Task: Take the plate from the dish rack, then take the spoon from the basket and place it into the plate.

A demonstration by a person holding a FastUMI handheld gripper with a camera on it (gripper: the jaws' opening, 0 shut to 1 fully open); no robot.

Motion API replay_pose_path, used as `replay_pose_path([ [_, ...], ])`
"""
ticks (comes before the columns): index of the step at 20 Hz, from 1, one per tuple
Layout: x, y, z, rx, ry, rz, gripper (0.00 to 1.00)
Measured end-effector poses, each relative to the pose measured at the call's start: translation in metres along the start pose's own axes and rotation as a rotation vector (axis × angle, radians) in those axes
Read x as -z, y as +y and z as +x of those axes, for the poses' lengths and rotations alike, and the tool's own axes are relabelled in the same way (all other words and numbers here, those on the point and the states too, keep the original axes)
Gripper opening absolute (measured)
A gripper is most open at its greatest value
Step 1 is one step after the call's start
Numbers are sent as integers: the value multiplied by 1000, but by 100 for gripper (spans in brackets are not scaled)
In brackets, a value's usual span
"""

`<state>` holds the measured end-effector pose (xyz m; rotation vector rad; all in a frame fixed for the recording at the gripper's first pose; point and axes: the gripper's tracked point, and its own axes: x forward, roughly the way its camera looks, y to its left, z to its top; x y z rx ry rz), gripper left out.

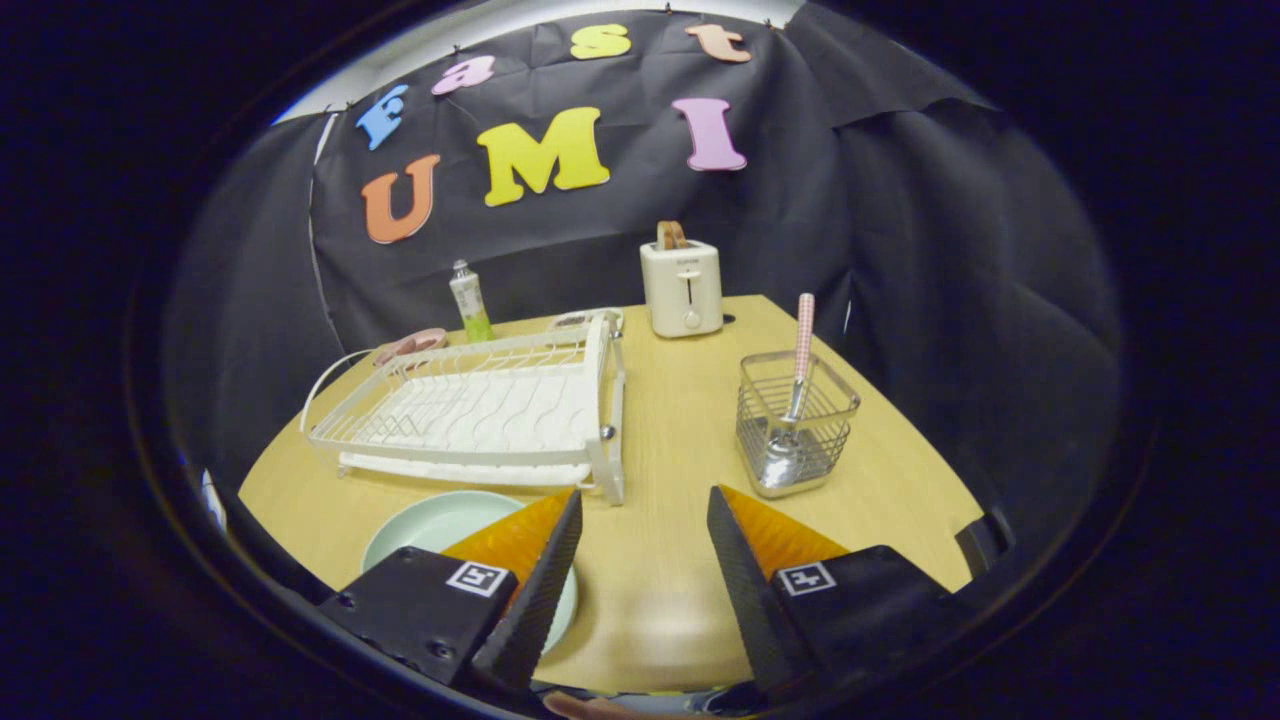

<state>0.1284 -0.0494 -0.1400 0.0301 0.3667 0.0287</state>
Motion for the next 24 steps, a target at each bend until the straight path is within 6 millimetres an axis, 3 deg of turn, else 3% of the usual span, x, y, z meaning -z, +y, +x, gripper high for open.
replay_pose_path([
  [2, -10, -17, 6, 18, -27, -1, 96],
  [10, -61, -94, 73, 92, -43, 11, 97],
  [18, -98, -107, 135, 89, 3, 12, 97],
  [24, -104, -105, 143, 29, -6, 125, 93],
])
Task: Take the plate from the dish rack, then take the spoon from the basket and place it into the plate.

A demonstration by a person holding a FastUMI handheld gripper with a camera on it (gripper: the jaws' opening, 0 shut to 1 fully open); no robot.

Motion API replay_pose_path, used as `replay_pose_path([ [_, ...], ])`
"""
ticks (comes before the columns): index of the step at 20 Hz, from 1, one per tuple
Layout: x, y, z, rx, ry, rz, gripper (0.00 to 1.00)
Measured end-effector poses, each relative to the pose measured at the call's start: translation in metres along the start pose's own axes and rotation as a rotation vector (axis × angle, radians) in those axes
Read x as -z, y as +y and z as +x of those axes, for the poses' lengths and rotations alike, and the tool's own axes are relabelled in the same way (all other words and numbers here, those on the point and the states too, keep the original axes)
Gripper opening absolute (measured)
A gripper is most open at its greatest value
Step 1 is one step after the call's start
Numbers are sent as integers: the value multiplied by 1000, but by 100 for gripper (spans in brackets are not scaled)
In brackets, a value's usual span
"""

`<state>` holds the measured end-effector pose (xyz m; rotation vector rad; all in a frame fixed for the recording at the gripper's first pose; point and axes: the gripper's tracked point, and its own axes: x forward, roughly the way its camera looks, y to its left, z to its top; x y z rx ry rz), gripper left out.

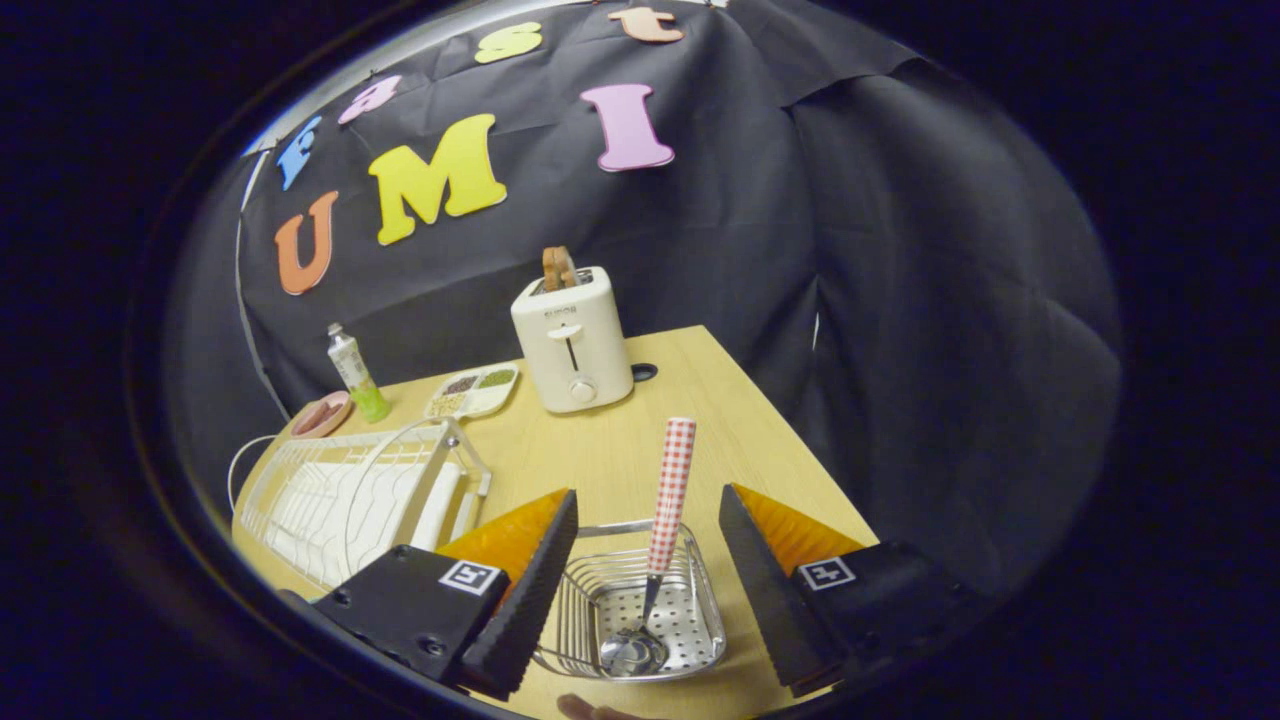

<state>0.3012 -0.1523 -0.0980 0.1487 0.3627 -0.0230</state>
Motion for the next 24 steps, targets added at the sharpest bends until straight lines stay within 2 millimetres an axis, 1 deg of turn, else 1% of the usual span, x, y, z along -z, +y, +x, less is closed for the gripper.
replay_pose_path([
  [1, -1, 2, 1, -5, -3, 5, 92],
  [2, 3, 1, 5, 3, 10, -3, 92],
  [4, 5, 5, 8, 5, 26, 1, 87],
  [5, 2, -2, 13, 43, 8, -6, 70],
  [6, -2, -4, 8, 53, -15, -1, 52],
  [8, -11, 1, -4, 42, -61, 6, 17],
  [9, -17, 4, -11, 39, -87, -6, 14],
  [11, -35, 8, -29, 54, -163, -39, 14],
  [12, -46, 11, -41, 67, -216, -59, 14],
  [14, -74, 18, -73, 91, -339, -92, 14],
  [15, -88, 22, -91, 96, -390, -99, 14],
  [17, -105, 42, -128, 60, -439, -88, 14],
  [19, -124, 56, -169, 31, -489, -69, 14],
  [21, -138, 73, -212, 2, -536, -59, 14],
  [24, -150, 99, -275, -27, -607, -77, 13],
])
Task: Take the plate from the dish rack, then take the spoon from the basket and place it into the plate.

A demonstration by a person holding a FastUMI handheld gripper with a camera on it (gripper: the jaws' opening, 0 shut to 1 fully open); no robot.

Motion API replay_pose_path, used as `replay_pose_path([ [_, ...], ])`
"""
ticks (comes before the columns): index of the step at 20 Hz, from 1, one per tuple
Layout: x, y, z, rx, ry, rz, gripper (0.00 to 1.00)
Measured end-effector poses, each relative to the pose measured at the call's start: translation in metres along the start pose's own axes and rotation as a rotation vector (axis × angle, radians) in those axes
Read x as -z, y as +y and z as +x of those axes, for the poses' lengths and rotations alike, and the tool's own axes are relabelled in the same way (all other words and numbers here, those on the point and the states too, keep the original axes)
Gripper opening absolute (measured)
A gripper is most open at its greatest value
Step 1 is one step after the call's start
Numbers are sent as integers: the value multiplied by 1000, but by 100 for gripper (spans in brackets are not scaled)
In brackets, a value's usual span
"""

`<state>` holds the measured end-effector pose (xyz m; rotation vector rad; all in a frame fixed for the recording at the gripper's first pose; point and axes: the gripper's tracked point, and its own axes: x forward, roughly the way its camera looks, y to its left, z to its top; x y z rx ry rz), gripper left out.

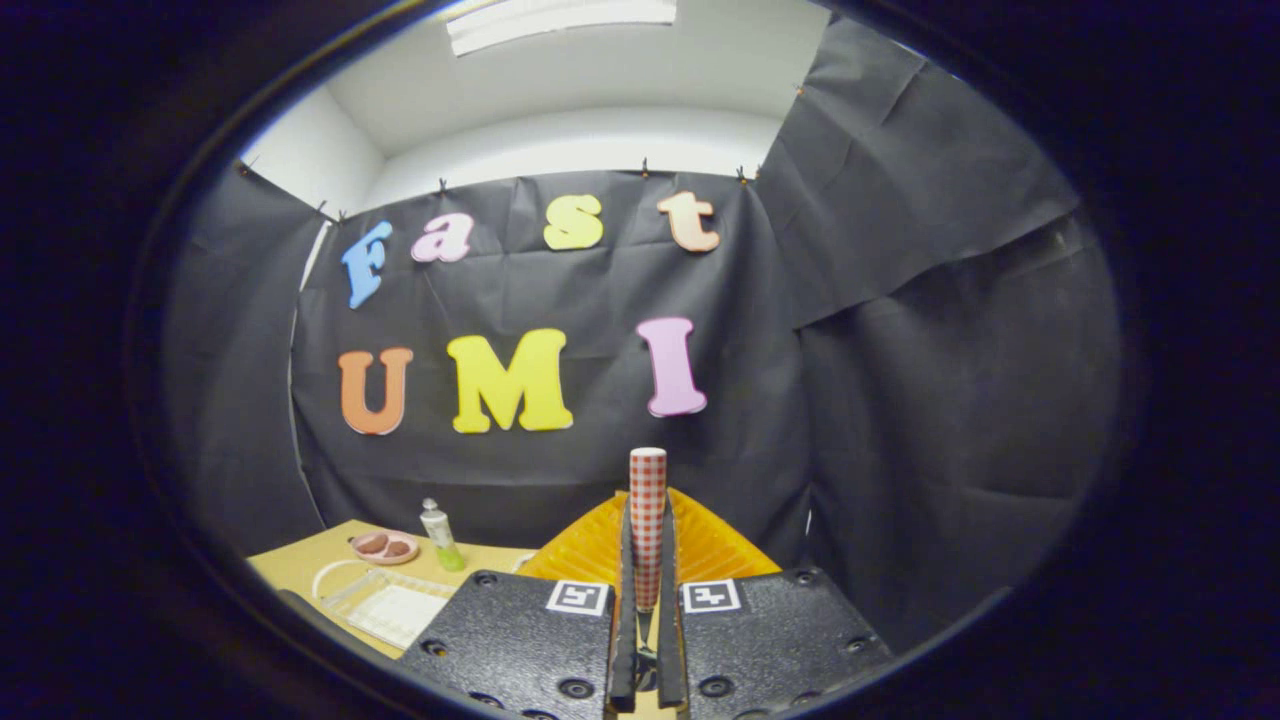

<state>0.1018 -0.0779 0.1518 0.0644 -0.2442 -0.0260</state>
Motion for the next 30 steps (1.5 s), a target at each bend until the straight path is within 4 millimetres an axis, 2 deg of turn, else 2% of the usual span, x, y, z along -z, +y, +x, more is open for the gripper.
replay_pose_path([
  [3, -35, 26, -46, -21, -42, -23, 13],
  [5, -47, 45, -74, -41, -58, -29, 13],
  [7, -50, 63, -100, -61, -65, -31, 13],
  [9, -39, 85, -124, -91, -61, -40, 13],
  [11, -16, 106, -144, -118, -48, -47, 13],
  [13, 16, 124, -155, -148, -16, -52, 13],
  [16, 68, 147, -157, -184, 28, -21, 14],
  [19, 120, 160, -153, -199, 63, 9, 14],
  [24, 203, 176, -131, -159, 98, -9, 14],
  [28, 254, 197, -129, -168, 160, 10, 15],
  [30, 270, 205, -133, -183, 188, 20, 16],
])
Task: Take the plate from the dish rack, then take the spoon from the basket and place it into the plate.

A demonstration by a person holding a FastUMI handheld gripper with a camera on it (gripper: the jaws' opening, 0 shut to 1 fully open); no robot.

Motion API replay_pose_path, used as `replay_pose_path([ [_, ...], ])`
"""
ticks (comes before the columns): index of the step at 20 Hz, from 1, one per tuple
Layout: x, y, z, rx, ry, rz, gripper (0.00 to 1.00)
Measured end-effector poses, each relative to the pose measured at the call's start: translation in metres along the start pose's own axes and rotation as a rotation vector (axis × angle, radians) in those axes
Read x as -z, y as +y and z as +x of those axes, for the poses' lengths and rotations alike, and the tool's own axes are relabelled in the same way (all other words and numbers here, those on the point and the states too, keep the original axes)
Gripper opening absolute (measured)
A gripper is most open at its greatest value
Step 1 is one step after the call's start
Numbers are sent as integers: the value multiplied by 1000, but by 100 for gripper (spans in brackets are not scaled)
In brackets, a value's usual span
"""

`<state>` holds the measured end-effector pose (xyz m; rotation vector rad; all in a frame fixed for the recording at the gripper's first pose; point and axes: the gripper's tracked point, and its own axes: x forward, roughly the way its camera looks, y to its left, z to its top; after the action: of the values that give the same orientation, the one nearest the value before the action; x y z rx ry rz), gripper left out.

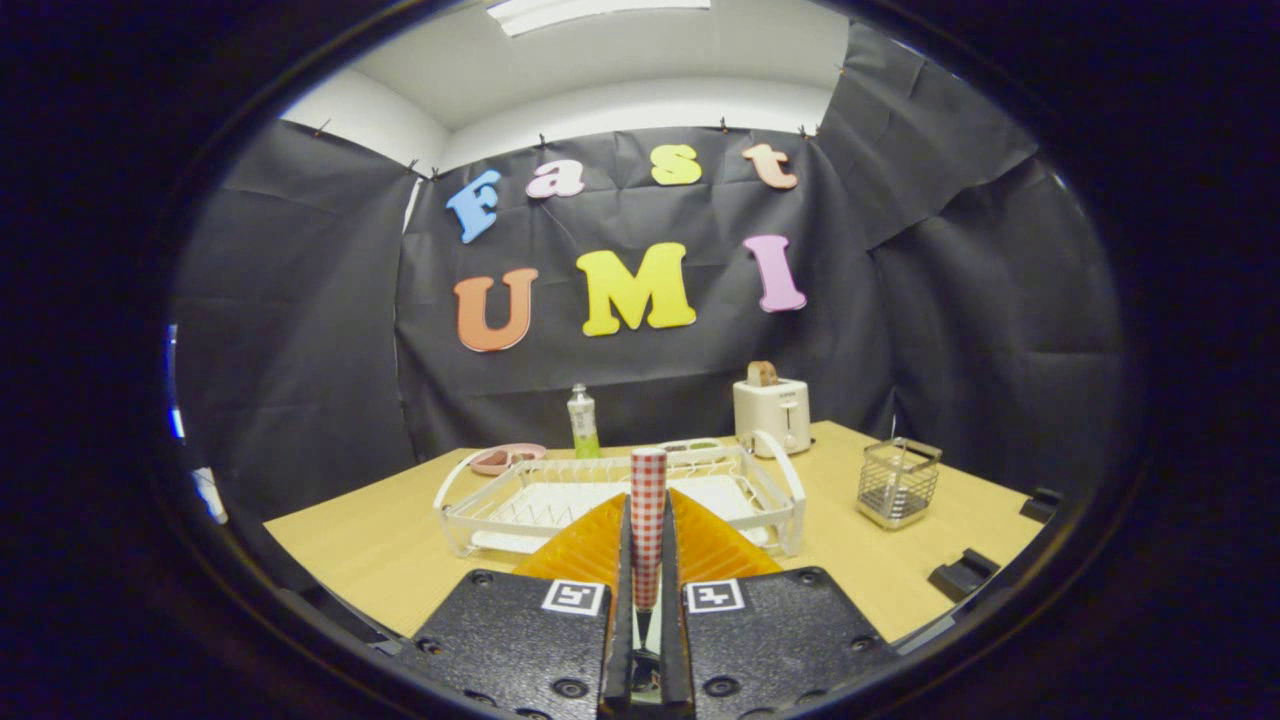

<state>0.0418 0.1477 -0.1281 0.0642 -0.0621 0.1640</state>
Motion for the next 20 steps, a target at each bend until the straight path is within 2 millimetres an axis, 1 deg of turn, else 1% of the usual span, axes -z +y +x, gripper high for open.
replay_pose_path([
  [3, 9, 1, 0, 9, 1, -48, 16],
  [7, 9, 0, -5, 10, -13, -77, 18],
  [8, 10, -3, -4, 11, -7, -68, 18],
  [11, 7, -17, -4, 29, -4, -56, 19],
  [13, 8, -36, -5, 59, 18, -34, 20],
  [14, 6, -45, -6, 65, 26, -9, 23],
  [16, 2, -56, -7, 44, 52, 35, 49],
  [18, 1, -73, -8, 44, 88, 12, 75],
  [19, -4, -79, -10, 46, 84, -5, 88],
  [20, -11, -86, -13, 58, 71, -19, 90],
])
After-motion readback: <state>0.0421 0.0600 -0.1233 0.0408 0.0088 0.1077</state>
